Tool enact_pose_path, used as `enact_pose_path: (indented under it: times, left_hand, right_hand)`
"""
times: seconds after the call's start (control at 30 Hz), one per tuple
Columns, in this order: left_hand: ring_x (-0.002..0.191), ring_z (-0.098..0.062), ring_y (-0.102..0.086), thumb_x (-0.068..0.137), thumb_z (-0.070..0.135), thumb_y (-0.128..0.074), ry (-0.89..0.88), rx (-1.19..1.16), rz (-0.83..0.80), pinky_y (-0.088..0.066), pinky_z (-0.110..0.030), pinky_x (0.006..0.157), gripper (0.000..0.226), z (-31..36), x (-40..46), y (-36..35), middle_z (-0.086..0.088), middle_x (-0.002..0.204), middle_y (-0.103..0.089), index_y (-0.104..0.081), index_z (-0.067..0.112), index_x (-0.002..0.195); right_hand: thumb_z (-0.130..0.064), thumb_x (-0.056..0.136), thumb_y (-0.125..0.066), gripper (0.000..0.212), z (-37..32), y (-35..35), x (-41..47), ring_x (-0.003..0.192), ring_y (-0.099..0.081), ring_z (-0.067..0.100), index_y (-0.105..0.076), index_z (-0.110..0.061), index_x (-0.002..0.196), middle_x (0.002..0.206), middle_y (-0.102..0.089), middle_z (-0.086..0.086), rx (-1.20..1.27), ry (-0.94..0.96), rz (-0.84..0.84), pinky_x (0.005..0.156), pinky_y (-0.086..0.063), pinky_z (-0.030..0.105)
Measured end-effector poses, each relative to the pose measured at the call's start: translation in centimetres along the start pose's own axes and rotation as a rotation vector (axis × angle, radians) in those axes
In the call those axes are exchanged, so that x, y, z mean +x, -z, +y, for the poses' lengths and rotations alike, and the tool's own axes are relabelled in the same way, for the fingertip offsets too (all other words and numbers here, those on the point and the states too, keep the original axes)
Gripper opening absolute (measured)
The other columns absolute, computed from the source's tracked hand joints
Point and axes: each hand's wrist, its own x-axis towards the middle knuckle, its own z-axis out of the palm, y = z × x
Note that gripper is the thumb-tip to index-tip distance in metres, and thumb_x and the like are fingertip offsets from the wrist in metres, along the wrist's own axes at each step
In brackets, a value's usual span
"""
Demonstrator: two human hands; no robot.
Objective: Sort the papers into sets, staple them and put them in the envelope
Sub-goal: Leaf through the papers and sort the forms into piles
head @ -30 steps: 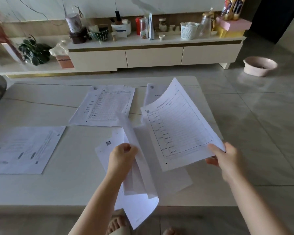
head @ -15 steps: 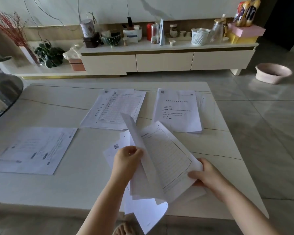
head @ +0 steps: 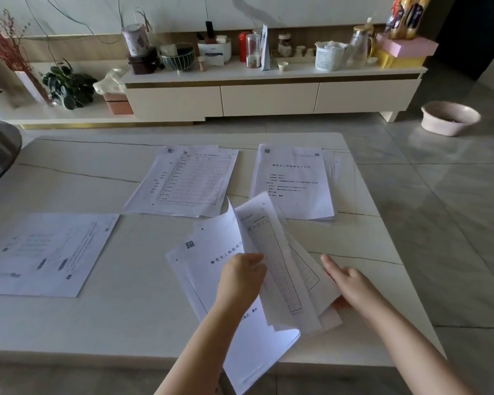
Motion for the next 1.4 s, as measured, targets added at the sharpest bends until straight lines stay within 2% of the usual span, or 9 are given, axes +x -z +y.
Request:
enact_pose_path:
  times: [0.1,0.17,0.27,0.43,0.57,0.7,0.93,1.1,1.4]
  left_hand:
    - [0.083,-0.020,-0.059,0.089,0.004,-0.046,-0.009,0.081,-0.004,-0.051,-0.026,0.068,0.045,-0.1,0.1,-0.3,0.002,0.111,-0.054,-0.059,0.019,0.129]
    - [0.090,-0.020,-0.058,0.089,0.002,-0.045,-0.045,0.083,-0.012,-0.053,-0.029,0.074,0.049,0.0,0.0,-0.3,0.003,0.115,-0.053,-0.055,0.022,0.133]
    - [0.108,-0.020,-0.055,0.090,0.005,-0.050,-0.104,0.081,-0.066,-0.046,-0.026,0.085,0.062,-0.4,0.0,-0.4,0.000,0.131,-0.053,-0.037,0.034,0.143]
    - [0.081,-0.011,-0.059,0.092,0.040,-0.057,-0.080,0.053,-0.183,-0.047,-0.025,0.073,0.084,-0.4,-0.9,-1.6,0.003,0.134,-0.048,0.002,0.033,0.151]
    - [0.122,-0.017,-0.050,0.091,0.048,-0.053,0.035,-0.067,-0.038,-0.043,-0.038,0.102,0.075,-1.0,-1.3,-0.6,-0.002,0.145,-0.039,-0.014,0.026,0.152]
    - [0.139,-0.026,-0.022,0.093,0.035,-0.051,0.236,0.248,0.214,-0.024,-0.039,0.112,0.064,-2.6,-1.0,2.4,-0.005,0.153,-0.028,-0.024,0.021,0.150]
    - [0.129,-0.031,-0.033,0.085,0.023,-0.052,0.465,0.253,0.090,-0.034,-0.042,0.105,0.069,-4.8,-1.6,4.3,-0.009,0.142,-0.040,-0.023,0.021,0.147]
    - [0.128,-0.030,-0.040,0.086,0.022,-0.056,0.437,0.112,0.063,-0.038,-0.039,0.104,0.067,-4.8,-2.1,4.3,-0.008,0.142,-0.044,-0.029,0.022,0.148]
    - [0.111,-0.029,-0.057,0.076,0.025,-0.059,0.496,-0.075,0.062,-0.047,-0.041,0.097,0.066,-5.7,-3.0,6.3,-0.001,0.101,-0.060,-0.043,0.017,0.140]
  right_hand:
    - [-0.025,0.084,-0.071,0.032,-0.1,-0.3,-0.1,0.095,-0.067,0.016,-0.063,-0.014,0.113,0.110,-0.070,0.005,-0.035,0.104,-0.089,0.085,-0.052,0.035]
    - [-0.010,0.080,-0.070,0.052,0.4,-0.6,0.1,0.099,-0.064,0.017,-0.052,-0.023,0.127,0.114,-0.065,-0.002,-0.151,0.113,-0.097,0.086,-0.053,0.035]
    - [-0.008,0.083,-0.064,0.047,0.6,-0.7,0.1,0.096,-0.064,0.017,-0.054,-0.027,0.124,0.110,-0.065,-0.002,-0.226,0.107,-0.099,0.081,-0.053,0.031]
    - [-0.017,0.094,-0.050,0.029,0.3,-0.5,0.4,0.114,-0.058,0.020,-0.063,-0.017,0.120,0.120,-0.065,0.002,-0.342,0.137,0.040,0.088,-0.042,0.024]
    - [-0.018,0.099,-0.043,0.033,-0.4,-0.8,0.6,0.118,-0.053,0.023,-0.058,-0.009,0.127,0.129,-0.060,0.007,-0.237,0.154,0.104,0.087,-0.037,0.023]
    - [-0.027,0.099,-0.045,0.036,-1.0,-1.8,0.6,0.116,-0.054,0.027,-0.056,-0.003,0.123,0.126,-0.060,0.014,-0.157,0.135,0.102,0.091,-0.041,0.029]
    - [-0.025,0.092,-0.057,0.048,-2.3,-4.3,0.2,0.125,-0.050,0.027,-0.046,-0.008,0.136,0.140,-0.050,0.012,-0.042,0.079,-0.007,0.104,-0.040,0.038]
    - [-0.021,0.088,-0.061,0.023,-3.1,-6.0,-0.1,0.093,-0.057,0.021,-0.050,-0.019,0.109,0.100,-0.057,-0.001,-0.057,0.097,-0.051,0.085,-0.047,0.034]
    - [0.003,0.083,-0.054,0.022,-2.8,-6.7,0.2,0.075,-0.059,0.025,-0.054,-0.012,0.098,0.095,-0.066,0.009,-0.107,0.099,-0.088,0.066,-0.046,0.030]
